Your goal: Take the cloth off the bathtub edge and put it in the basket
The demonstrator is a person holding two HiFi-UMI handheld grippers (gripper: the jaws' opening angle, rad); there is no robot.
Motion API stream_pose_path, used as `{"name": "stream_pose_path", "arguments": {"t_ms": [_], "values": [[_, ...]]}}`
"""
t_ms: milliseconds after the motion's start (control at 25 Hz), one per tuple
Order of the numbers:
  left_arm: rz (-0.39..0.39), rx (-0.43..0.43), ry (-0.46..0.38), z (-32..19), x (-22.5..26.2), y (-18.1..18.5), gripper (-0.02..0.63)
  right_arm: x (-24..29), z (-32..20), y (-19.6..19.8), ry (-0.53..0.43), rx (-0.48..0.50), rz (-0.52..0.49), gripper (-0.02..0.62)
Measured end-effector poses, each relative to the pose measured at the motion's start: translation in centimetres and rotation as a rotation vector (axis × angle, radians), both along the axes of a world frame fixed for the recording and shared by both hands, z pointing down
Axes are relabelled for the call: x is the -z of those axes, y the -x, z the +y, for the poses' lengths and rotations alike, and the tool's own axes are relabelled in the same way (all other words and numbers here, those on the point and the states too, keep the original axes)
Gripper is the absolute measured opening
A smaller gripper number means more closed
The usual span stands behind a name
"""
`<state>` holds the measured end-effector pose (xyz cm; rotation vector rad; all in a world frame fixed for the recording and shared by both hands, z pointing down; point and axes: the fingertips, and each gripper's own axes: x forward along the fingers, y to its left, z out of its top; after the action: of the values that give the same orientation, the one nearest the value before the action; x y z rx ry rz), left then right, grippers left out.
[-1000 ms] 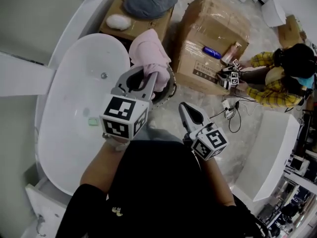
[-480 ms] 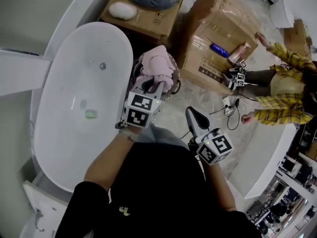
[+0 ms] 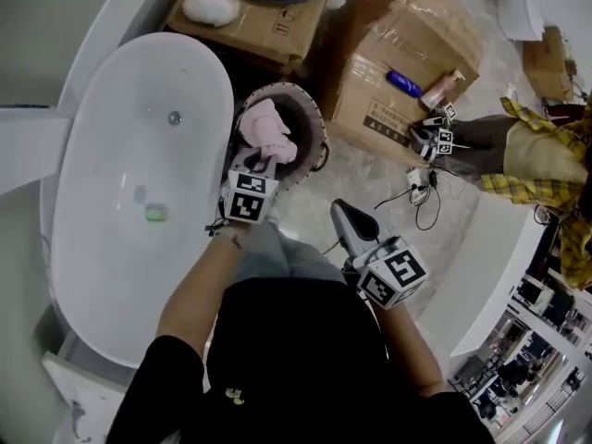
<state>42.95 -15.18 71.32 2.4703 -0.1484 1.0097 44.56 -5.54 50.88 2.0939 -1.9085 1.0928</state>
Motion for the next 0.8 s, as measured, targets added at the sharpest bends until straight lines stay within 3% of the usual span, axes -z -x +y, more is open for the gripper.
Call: {"name": "stream_pose_path", "arguments": {"t_ms": [480,800], "values": [[-0.139,-0.025,-0.004,-0.9,-13.8,-0.8,0.067,-2.5,-0.8,-1.1,0.029,-0.003,-0.016,-0.003],[-0.2,-0.046,0.026,-0.2,-17.2,-0.7,0.17,-2.8,-0.5,-0.4,0.033,0.016,-0.017,-0.003]]}}
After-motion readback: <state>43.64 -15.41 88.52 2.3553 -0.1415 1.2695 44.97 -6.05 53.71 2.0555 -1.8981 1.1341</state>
